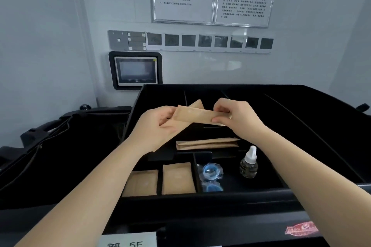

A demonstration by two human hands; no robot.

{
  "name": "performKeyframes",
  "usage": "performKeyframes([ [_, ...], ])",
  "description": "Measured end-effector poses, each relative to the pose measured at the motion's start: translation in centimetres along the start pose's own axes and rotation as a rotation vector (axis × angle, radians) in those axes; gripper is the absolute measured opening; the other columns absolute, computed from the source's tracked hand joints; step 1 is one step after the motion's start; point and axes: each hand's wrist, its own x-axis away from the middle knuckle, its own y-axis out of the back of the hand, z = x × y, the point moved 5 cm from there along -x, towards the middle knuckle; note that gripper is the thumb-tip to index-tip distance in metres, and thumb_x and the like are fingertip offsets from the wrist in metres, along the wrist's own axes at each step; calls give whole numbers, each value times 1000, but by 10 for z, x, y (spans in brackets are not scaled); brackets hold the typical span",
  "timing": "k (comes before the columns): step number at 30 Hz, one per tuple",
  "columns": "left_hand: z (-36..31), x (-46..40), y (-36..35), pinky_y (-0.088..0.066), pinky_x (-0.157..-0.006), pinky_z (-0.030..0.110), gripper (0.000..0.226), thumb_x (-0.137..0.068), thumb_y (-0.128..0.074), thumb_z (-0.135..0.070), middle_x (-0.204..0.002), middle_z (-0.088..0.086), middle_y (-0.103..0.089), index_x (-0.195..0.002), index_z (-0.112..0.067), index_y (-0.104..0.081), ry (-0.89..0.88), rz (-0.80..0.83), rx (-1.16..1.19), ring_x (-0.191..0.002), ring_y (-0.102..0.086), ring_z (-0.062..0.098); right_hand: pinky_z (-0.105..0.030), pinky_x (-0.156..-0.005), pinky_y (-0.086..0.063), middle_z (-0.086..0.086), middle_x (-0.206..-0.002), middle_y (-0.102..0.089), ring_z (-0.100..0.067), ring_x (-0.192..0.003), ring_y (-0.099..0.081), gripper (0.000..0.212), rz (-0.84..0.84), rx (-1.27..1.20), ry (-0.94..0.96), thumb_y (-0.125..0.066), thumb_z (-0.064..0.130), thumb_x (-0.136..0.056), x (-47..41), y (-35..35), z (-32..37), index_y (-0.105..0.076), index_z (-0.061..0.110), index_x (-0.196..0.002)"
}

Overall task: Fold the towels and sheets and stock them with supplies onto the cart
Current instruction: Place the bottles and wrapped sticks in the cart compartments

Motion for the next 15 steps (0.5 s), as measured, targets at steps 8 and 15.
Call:
performKeyframes([
  [8, 2, -44, -8, -41, -64, 3, 36, -77, -72, -3, -90, -21, -66, -93, -35, -65, 91, -397, -229, -83, -61, -8, -32, -81, -53, 9, -92, -70, -11, -86, -65, 16, 278, 280, 28, -61, 18, -90, -22, -9, -72, -74, 25, -97],
  [15, 14, -56, -47, -41, -66, 2, 24, -80, -71, -3, -80, -15, -69, -86, -26, -70, 101, -336, -213, -79, -62, -7, -31, -73, -50, 1, -99, -64, -24, -90, -62, 24, 416, 547, 65, -49, 12, -88, -29, -46, -86, -70, 23, -96],
])
